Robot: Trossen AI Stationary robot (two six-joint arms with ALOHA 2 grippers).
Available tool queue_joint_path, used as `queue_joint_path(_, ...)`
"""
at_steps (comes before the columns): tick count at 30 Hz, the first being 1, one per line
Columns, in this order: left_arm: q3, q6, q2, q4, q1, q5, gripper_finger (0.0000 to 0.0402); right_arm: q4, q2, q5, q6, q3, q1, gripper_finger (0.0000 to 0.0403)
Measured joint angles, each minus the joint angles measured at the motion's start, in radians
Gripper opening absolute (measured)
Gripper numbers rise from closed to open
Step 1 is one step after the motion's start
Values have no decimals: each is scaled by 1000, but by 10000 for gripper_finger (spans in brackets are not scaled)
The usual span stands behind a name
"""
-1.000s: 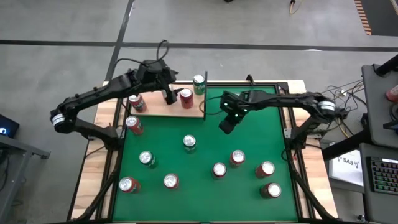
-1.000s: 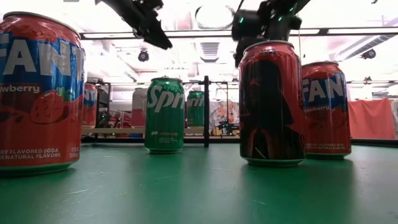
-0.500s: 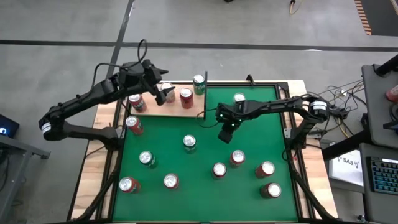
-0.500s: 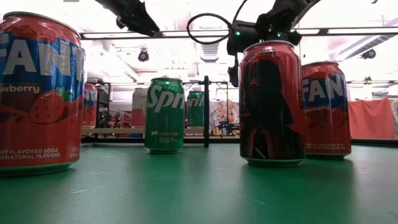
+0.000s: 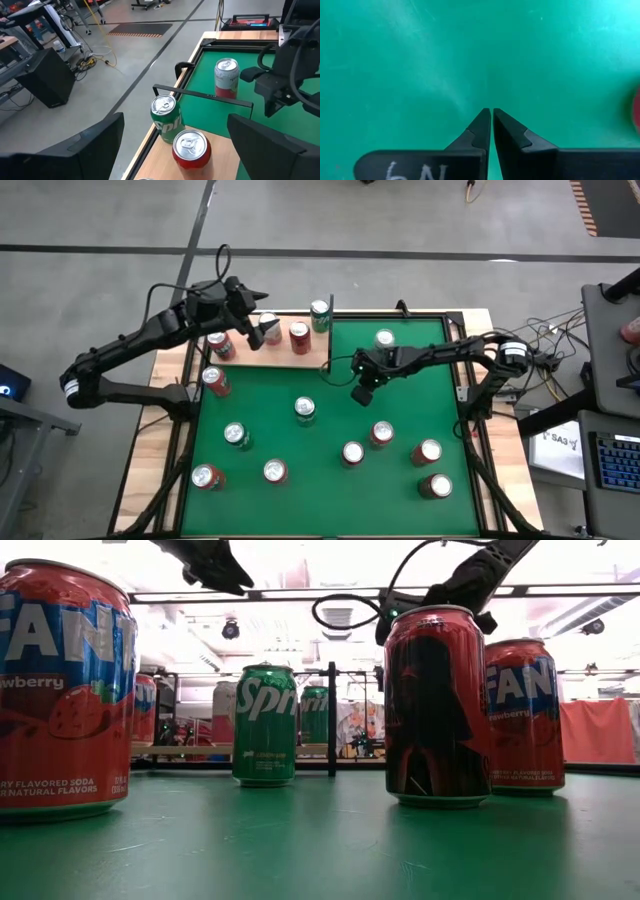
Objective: Place canned beverage on shelf
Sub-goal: Put the red-black soda can on the shelf
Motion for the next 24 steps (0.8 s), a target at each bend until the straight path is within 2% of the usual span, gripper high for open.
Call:
queue_joint_path(10, 0, 0, 4, 14, 0, 0, 338, 121, 1, -27, -14, -29, 18, 12)
queue_joint_path(14, 0, 0, 4, 13, 0, 0, 338, 134, 38, -29, -14, -29, 32, 12)
queue_joint_path(19, 0, 0, 4, 14, 0, 0, 338, 280, 105, -37, -21, -27, 50, 12)
queue_joint_path(24, 0, -4, 4, 13, 0, -1, 338, 297, 151, -19, -43, 8, 48, 12)
